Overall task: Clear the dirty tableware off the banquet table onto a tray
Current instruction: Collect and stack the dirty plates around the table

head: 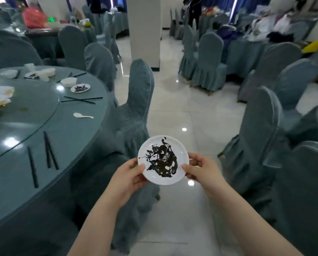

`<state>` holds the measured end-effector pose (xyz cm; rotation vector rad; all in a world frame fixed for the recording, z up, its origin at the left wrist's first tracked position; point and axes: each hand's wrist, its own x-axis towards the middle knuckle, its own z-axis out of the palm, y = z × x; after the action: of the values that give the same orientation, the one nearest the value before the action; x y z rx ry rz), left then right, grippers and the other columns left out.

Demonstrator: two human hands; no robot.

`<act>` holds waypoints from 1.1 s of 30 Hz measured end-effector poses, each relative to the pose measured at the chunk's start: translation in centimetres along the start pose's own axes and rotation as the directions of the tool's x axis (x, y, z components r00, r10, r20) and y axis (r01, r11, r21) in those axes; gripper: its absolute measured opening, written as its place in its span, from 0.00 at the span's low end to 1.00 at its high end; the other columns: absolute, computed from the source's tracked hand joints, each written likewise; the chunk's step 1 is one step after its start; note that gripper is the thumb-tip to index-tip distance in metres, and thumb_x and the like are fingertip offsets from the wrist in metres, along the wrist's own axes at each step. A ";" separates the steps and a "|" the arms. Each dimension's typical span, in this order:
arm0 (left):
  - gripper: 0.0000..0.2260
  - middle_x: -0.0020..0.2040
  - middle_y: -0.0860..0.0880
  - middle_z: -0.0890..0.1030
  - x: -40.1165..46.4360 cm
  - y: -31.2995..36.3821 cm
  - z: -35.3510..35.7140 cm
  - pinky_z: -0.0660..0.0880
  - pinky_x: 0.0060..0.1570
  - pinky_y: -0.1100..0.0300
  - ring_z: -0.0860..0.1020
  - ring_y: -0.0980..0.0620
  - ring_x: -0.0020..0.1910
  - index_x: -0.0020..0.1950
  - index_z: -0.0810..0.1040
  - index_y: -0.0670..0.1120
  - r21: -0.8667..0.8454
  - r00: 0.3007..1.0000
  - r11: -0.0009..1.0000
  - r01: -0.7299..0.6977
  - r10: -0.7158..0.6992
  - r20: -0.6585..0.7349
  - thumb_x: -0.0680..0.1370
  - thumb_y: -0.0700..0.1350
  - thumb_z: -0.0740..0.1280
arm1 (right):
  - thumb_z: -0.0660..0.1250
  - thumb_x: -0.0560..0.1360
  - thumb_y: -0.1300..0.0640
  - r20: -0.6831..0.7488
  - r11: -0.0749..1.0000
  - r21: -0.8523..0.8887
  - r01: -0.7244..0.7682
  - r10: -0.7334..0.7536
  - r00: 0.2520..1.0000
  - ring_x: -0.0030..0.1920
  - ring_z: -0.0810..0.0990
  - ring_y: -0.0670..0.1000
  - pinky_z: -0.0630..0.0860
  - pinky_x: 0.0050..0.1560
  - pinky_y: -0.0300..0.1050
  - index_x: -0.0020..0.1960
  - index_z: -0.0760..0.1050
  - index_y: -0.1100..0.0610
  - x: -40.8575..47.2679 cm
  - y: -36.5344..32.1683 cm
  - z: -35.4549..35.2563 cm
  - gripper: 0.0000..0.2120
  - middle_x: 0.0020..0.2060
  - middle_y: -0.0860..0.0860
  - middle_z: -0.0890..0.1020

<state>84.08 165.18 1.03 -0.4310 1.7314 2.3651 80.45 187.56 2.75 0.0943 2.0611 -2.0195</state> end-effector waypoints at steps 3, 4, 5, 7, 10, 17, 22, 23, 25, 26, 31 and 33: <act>0.11 0.52 0.44 0.84 2.6 -0.5 4.3 0.81 0.45 0.55 0.83 0.47 0.47 0.60 0.76 0.45 0.025 0.997 0.999 0.025 -0.027 0.067 0.79 0.39 0.64 | 0.70 0.72 0.69 -0.092 0.999 0.037 -0.022 0.026 0.995 0.30 0.78 0.48 0.79 0.38 0.41 0.53 0.79 0.55 0.7 0.4 -4.6 0.14 0.34 0.51 0.78; 0.11 0.52 0.44 0.84 3.5 -0.6 5.5 0.80 0.42 0.56 0.83 0.47 0.47 0.60 0.76 0.44 0.030 0.996 0.999 0.032 -0.035 0.083 0.78 0.39 0.64 | 0.70 0.72 0.69 -0.121 0.998 0.056 -0.031 0.038 0.992 0.30 0.77 0.48 0.79 0.38 0.41 0.53 0.79 0.55 1.2 0.6 -5.8 0.14 0.33 0.51 0.77; 0.11 0.51 0.44 0.84 4.5 -0.9 6.5 0.80 0.41 0.58 0.84 0.48 0.46 0.60 0.76 0.44 0.034 0.994 0.999 0.043 -0.046 0.097 0.78 0.40 0.64 | 0.70 0.72 0.69 -0.145 0.997 0.073 -0.040 0.051 0.988 0.30 0.77 0.47 0.79 0.37 0.40 0.53 0.79 0.56 1.8 0.8 -6.9 0.14 0.32 0.49 0.78; 0.10 0.50 0.45 0.85 6.7 -1.5 8.3 0.79 0.39 0.60 0.84 0.49 0.44 0.59 0.77 0.45 0.046 0.990 0.997 0.070 -0.075 0.123 0.78 0.40 0.64 | 0.70 0.72 0.69 -0.178 0.994 0.095 -0.063 0.079 0.981 0.31 0.78 0.47 0.78 0.38 0.40 0.54 0.78 0.56 3.2 1.4 -8.9 0.14 0.28 0.45 0.79; 0.10 0.48 0.46 0.85 10.6 -1.9 10.5 0.79 0.38 0.60 0.84 0.50 0.42 0.59 0.77 0.45 0.058 0.983 0.993 0.100 -0.107 0.147 0.78 0.40 0.63 | 0.70 0.72 0.69 -0.195 0.989 0.106 -0.099 0.119 0.974 0.32 0.79 0.48 0.78 0.38 0.41 0.55 0.78 0.57 6.3 1.7 -11.5 0.14 0.29 0.46 0.80; 0.10 0.49 0.46 0.85 23.5 1.1 14.6 0.79 0.38 0.62 0.84 0.50 0.42 0.59 0.77 0.46 0.008 0.990 0.996 0.087 -0.088 0.107 0.78 0.40 0.64 | 0.68 0.74 0.68 -0.180 0.989 0.101 -0.107 0.124 0.976 0.37 0.79 0.50 0.79 0.41 0.41 0.53 0.79 0.54 19.9 -1.4 -15.4 0.12 0.36 0.52 0.79; 0.09 0.47 0.46 0.85 30.8 5.2 16.0 0.79 0.37 0.62 0.84 0.51 0.41 0.57 0.78 0.46 -0.006 0.997 0.998 0.060 -0.059 0.056 0.79 0.40 0.63 | 0.64 0.76 0.68 -0.106 0.988 0.120 -0.093 0.106 0.989 0.38 0.80 0.50 0.80 0.44 0.43 0.50 0.80 0.54 29.3 -5.4 -16.3 0.11 0.37 0.53 0.83; 0.08 0.46 0.47 0.85 32.1 6.0 16.1 0.79 0.37 0.62 0.84 0.52 0.40 0.57 0.78 0.46 -0.014 0.998 0.998 0.057 -0.057 0.037 0.79 0.40 0.63 | 0.64 0.76 0.68 -0.087 0.987 0.134 -0.089 0.101 0.991 0.37 0.80 0.49 0.80 0.41 0.41 0.50 0.80 0.54 30.9 -6.1 -16.3 0.12 0.36 0.52 0.84; 0.08 0.46 0.46 0.85 34.6 7.2 16.4 0.78 0.35 0.62 0.83 0.52 0.39 0.56 0.78 0.46 -0.035 0.999 0.998 0.048 -0.048 0.003 0.79 0.40 0.62 | 0.63 0.76 0.68 -0.056 0.986 0.143 -0.085 0.094 0.994 0.35 0.79 0.48 0.78 0.37 0.38 0.50 0.80 0.55 34.2 -7.4 -16.6 0.12 0.36 0.52 0.84; 0.09 0.47 0.46 0.85 35.9 7.8 16.5 0.78 0.35 0.62 0.83 0.52 0.39 0.57 0.78 0.46 -0.049 0.999 0.998 0.040 -0.041 -0.019 0.79 0.40 0.62 | 0.64 0.75 0.68 -0.036 0.986 0.136 -0.092 0.098 0.995 0.35 0.79 0.48 0.78 0.37 0.38 0.51 0.80 0.55 35.9 -8.0 -16.7 0.11 0.37 0.52 0.84; 0.08 0.45 0.46 0.86 42.8 9.9 17.1 0.80 0.37 0.59 0.84 0.50 0.39 0.56 0.78 0.46 -0.168 0.978 0.986 -0.013 -0.022 -0.206 0.79 0.39 0.63 | 0.64 0.76 0.68 0.075 0.987 0.102 -0.125 0.118 0.990 0.33 0.77 0.50 0.76 0.38 0.41 0.53 0.80 0.60 45.6 -10.4 -17.5 0.10 0.37 0.55 0.82; 0.07 0.43 0.46 0.85 44.9 10.7 17.4 0.81 0.40 0.57 0.82 0.50 0.37 0.55 0.78 0.45 -0.229 0.954 0.972 -0.041 -0.030 -0.300 0.79 0.39 0.63 | 0.63 0.76 0.68 0.153 0.988 0.068 -0.138 0.126 0.980 0.34 0.78 0.51 0.76 0.37 0.41 0.53 0.80 0.60 49.8 -11.4 -17.5 0.10 0.37 0.55 0.82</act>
<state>36.29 177.22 0.52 -0.8665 1.5657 2.6310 27.48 198.06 2.81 0.0906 1.8370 -1.9642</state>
